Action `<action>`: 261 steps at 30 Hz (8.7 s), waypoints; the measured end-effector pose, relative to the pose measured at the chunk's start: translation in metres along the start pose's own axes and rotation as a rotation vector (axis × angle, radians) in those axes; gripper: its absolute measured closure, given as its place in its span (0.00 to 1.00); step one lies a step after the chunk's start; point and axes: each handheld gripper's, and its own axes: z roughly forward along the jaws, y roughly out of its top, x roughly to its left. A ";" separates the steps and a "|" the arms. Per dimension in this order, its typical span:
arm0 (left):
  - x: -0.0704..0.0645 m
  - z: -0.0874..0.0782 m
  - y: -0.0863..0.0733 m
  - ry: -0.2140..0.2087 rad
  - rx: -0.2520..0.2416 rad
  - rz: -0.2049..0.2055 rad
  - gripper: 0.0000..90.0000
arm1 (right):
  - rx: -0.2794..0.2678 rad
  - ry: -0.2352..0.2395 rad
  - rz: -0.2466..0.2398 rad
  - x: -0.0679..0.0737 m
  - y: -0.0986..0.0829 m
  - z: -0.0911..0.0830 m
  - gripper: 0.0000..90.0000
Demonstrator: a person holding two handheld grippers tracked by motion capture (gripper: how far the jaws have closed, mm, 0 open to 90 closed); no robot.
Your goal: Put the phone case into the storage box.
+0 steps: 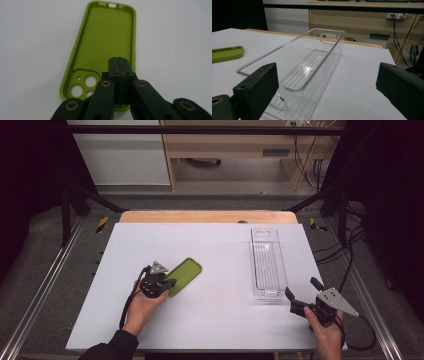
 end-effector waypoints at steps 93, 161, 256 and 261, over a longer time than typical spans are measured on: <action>0.008 -0.072 -0.051 -0.003 0.008 0.135 0.04 | 0.020 0.009 -0.025 0.005 -0.001 0.001 0.04; 0.000 -0.048 -0.060 -0.093 0.018 0.168 0.24 | 0.007 0.020 -0.003 0.004 0.000 -0.001 0.04; -0.006 -0.044 0.010 -0.160 0.060 0.383 0.18 | 0.175 0.329 -0.414 0.100 0.076 0.059 0.07; -0.015 -0.042 0.020 -0.162 0.086 0.428 0.18 | 0.227 0.424 -0.540 0.130 0.083 0.074 0.09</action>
